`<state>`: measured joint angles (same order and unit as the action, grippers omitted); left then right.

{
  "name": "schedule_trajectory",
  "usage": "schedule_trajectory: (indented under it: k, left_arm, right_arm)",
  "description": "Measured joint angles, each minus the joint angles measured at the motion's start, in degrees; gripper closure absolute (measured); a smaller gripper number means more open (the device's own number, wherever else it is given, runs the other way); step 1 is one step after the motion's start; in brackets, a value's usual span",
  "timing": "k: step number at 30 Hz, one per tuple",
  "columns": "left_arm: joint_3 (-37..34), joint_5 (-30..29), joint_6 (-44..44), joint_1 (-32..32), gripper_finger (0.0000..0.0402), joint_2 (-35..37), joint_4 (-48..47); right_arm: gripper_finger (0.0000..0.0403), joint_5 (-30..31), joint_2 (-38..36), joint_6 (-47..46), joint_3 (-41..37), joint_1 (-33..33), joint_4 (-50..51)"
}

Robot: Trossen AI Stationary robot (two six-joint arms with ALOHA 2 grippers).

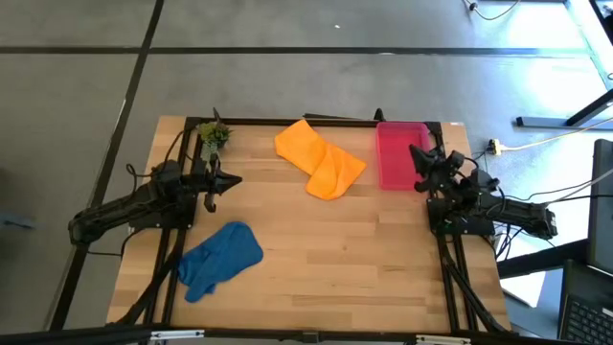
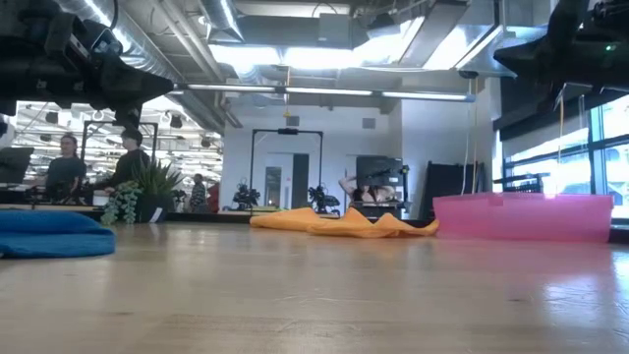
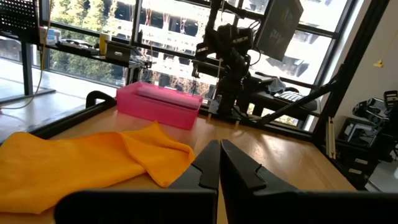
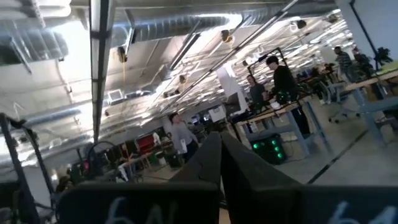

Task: Roll microfiber towels into tight, uniform cylinder then place into a basket
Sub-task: Fold the orange microfiber towel

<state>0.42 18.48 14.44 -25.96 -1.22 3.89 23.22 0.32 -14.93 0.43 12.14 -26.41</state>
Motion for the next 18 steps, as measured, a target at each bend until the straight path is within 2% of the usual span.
schedule_trajectory:
  k: [3,6,9,12,14,18]
  left_arm:
    - [0.0,0.0,0.0,0.0,0.04,0.0,0.0]
    - [0.0,-0.2,-0.2,0.0,0.04,0.0,0.0]
    - [0.0,-5.5,-4.5,0.0,0.04,0.0,1.4]
    - [0.2,-11.4,-4.4,0.0,0.04,0.0,5.9]
    - [1.5,-13.4,-3.8,0.0,0.04,0.0,5.6]
    - [6.3,-10.4,-6.3,0.0,0.04,-0.7,5.7]
  right_arm:
    - [0.0398,-0.6,0.0,-4.9,0.5,0.0,2.9]
    - [0.0399,-3.7,0.6,-8.2,3.4,0.0,10.9]
    - [0.04,-4.7,3.3,-10.0,7.5,0.0,17.6]
    - [0.04,-4.9,8.0,-10.0,12.5,0.0,22.4]
    - [0.0401,-4.9,12.0,-10.0,16.2,0.0,25.5]
    - [0.0401,-5.4,21.6,-10.0,25.1,0.0,35.8]
